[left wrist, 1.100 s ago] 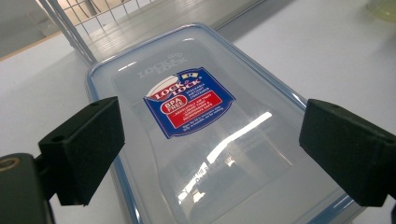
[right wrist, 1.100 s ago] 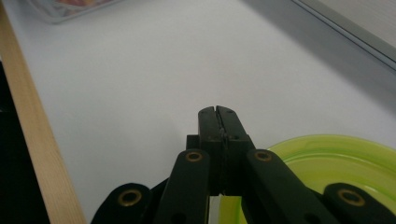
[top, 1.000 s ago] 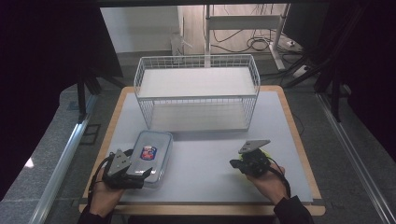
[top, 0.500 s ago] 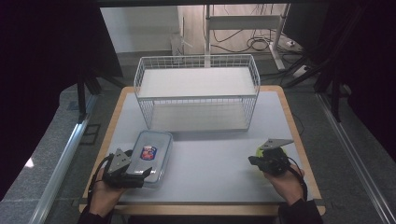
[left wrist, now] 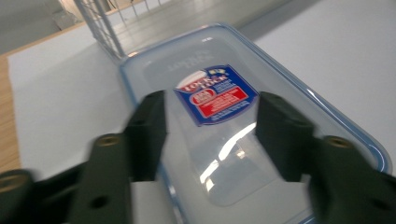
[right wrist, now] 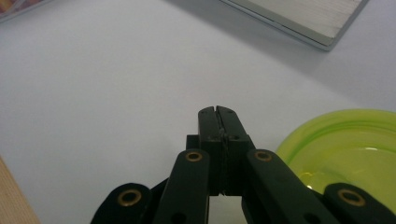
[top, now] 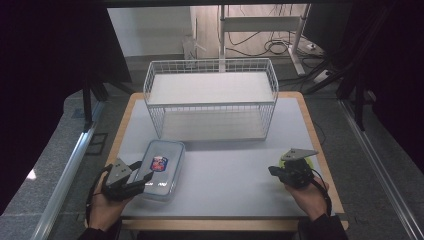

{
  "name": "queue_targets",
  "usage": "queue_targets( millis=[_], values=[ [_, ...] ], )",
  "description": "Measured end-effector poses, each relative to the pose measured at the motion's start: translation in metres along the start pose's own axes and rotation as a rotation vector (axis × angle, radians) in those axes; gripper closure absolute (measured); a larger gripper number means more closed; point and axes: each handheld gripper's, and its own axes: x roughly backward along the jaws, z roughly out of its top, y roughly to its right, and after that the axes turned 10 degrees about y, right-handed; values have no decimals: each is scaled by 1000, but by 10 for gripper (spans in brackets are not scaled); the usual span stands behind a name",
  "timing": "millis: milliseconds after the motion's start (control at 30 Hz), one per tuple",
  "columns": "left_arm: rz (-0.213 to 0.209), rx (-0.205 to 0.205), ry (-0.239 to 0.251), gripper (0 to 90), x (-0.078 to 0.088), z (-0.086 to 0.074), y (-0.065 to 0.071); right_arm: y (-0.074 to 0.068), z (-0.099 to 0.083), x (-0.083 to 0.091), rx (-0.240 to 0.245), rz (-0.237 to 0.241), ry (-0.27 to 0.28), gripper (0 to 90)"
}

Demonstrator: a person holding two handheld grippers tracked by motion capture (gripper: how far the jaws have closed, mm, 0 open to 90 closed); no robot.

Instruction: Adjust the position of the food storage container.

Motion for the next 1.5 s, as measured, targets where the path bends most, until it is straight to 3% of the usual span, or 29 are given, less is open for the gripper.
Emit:
queue_targets(
  millis=[33, 233, 267, 367, 467, 600, 667, 767, 900, 933, 1067, 1433, 1500],
  values=[
    [0, 0, 0, 582, 0, 0, 0, 0, 0, 0, 0, 0, 0, 899],
    [77, 50, -85, 832, 4, -17, -34, -7, 2, -2, 21, 20, 12, 890],
    [77, 50, -85, 856, 4, -17, -34, -8, 2, -2, 23, 24, 13, 888],
    [61, 77, -146, 898, 2, -28, -47, -11, 2, -4, 18, 43, 14, 888],
    [6, 106, -195, 900, -3, -34, -50, -15, 2, -7, 23, 61, 5, 888],
    [-38, 88, -236, 900, -11, -35, -43, -20, 4, -10, 36, 78, -1, 888],
    [-28, 63, -263, 900, -14, -35, -38, -22, 4, -11, 38, 86, -5, 888],
    [-69, 79, -271, 900, -17, -36, -35, -24, 4, -12, 36, 95, -5, 888],
    [-86, 55, -276, 900, -22, -34, -27, -26, 4, -13, 37, 101, -7, 886],
    [-117, 40, -276, 900, -24, -31, -21, -28, 4, -14, 43, 105, -7, 884],
    [-155, 21, -273, 900, -29, -26, -8, -31, 5, -14, 49, 115, -6, 882],
    [-256, 7, -259, 900, -40, -18, 18, -50, 6, -19, 68, 174, -7, 878],
    [-292, -2, -253, 900, -45, -15, 28, -55, 5, -21, 77, 191, -9, 878]
  ],
)
